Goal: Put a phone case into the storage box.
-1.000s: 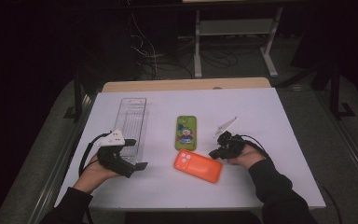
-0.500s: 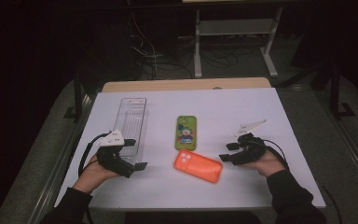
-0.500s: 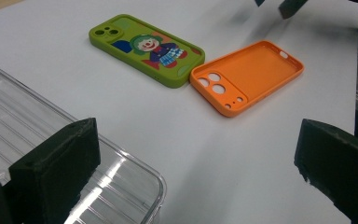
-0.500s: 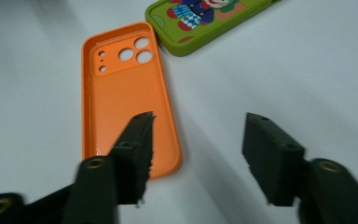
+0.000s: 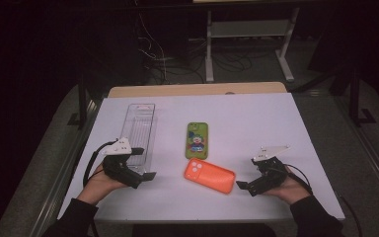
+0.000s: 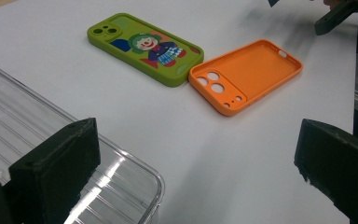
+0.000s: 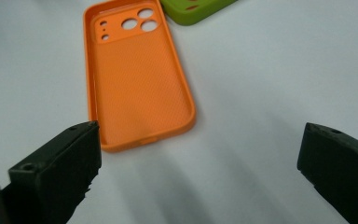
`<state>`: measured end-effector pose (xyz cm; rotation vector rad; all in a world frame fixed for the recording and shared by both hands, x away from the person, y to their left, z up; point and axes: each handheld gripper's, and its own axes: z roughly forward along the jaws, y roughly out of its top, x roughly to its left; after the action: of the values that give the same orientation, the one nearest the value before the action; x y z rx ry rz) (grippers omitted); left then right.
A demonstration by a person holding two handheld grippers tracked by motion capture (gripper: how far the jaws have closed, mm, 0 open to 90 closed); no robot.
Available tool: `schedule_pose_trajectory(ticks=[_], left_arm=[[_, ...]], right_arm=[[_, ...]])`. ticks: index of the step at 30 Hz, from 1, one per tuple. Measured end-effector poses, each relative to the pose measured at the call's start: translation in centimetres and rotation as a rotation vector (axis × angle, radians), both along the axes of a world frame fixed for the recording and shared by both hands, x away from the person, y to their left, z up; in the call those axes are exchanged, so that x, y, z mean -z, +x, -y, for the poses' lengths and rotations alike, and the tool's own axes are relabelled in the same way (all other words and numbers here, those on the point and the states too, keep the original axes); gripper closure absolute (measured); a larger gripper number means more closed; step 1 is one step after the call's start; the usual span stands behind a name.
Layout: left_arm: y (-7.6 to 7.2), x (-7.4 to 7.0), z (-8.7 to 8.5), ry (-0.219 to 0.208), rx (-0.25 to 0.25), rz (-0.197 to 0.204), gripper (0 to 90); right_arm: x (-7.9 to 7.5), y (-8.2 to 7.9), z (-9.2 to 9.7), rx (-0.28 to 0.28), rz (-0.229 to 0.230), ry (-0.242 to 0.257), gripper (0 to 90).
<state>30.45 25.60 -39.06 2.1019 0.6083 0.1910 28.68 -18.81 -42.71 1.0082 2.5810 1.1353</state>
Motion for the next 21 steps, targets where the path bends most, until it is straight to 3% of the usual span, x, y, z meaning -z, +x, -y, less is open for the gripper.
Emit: schedule_pose_trajectory(ticks=[4,12,21], left_arm=[[0.0,0.0,0.0,0.001,0.001,0.002,0.0],[0.0,0.1,0.1,0.008,0.007,0.001,0.0],[0.0,0.0,0.1,0.009,0.008,0.000,0.0]], right_arm=[[-0.3,0.0,0.0,-0.011,-0.010,0.009,0.0],[-1.3,0.3,-0.7,-0.049,-0.043,-0.038,0.0],[-2.5,1.0,-2.1,-0.090,-0.026,-0.049,0.0]])
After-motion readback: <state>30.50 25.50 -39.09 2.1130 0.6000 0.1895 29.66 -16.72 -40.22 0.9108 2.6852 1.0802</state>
